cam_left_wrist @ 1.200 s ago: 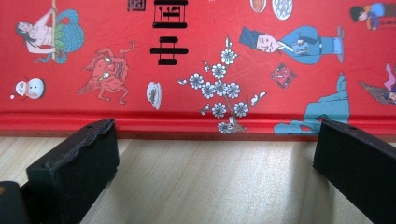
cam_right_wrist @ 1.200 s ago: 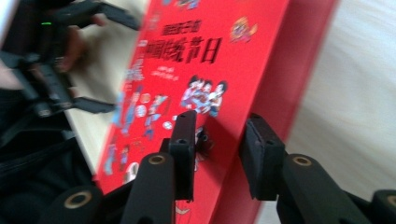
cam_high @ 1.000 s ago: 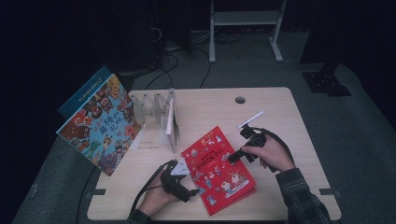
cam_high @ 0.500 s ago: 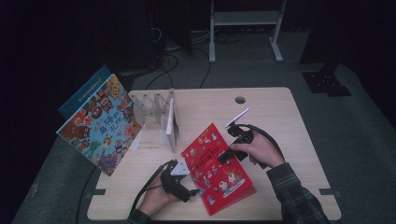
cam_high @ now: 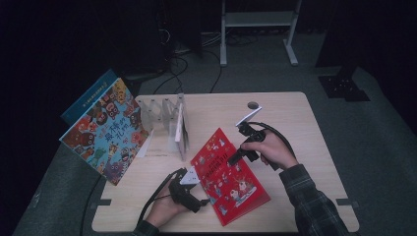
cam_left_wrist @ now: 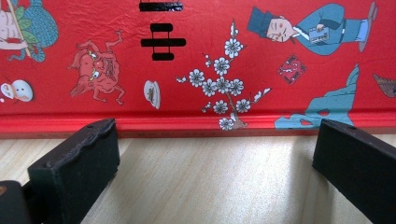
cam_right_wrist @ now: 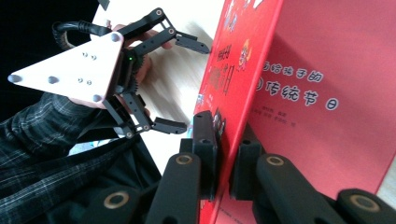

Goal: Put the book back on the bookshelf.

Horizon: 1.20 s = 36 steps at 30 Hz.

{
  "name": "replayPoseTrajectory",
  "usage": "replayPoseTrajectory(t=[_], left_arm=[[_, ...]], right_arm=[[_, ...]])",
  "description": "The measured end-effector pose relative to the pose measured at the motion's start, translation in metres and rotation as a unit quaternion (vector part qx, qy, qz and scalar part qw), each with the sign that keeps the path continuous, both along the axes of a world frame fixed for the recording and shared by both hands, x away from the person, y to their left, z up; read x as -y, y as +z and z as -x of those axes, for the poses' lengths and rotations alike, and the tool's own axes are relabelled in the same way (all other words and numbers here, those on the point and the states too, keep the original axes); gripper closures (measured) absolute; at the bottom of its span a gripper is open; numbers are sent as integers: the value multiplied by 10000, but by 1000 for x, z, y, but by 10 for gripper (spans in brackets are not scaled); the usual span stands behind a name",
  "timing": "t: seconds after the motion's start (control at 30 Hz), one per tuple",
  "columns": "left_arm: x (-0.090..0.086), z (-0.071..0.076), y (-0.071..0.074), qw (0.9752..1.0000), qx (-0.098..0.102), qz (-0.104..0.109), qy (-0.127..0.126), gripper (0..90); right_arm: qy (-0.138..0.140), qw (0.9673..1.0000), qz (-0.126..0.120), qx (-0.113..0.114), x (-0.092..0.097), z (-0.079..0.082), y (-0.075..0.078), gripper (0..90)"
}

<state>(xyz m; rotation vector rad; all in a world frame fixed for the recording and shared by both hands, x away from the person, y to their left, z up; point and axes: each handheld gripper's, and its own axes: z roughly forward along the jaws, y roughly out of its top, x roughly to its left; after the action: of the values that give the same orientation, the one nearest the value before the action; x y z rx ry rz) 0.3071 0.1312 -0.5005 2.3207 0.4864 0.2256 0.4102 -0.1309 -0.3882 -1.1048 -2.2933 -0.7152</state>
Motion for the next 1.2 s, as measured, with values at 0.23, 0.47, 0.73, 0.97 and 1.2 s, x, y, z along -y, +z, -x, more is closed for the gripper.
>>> replayPoseTrajectory(t=[0.23,0.47,0.73,0.97,1.2], left_arm=[[-2,-1,0,10000,-2,3,87,0],[-20,-10,11,9966,10,679,457,0],[-30,-29,31,9923,-178,1119,494,0],[-19,-36,41,9886,-290,1449,277,0],[-15,-41,44,9850,-452,1650,214,39]], right_arm=[[-29,9996,-20,286,1,6,11,864],[-223,9955,-466,798,19,20,25,874],[-247,9880,-951,1191,40,36,33,875],[-160,9841,-1162,1333,47,44,39,875],[-125,9812,-1283,1438,48,51,44,875]])
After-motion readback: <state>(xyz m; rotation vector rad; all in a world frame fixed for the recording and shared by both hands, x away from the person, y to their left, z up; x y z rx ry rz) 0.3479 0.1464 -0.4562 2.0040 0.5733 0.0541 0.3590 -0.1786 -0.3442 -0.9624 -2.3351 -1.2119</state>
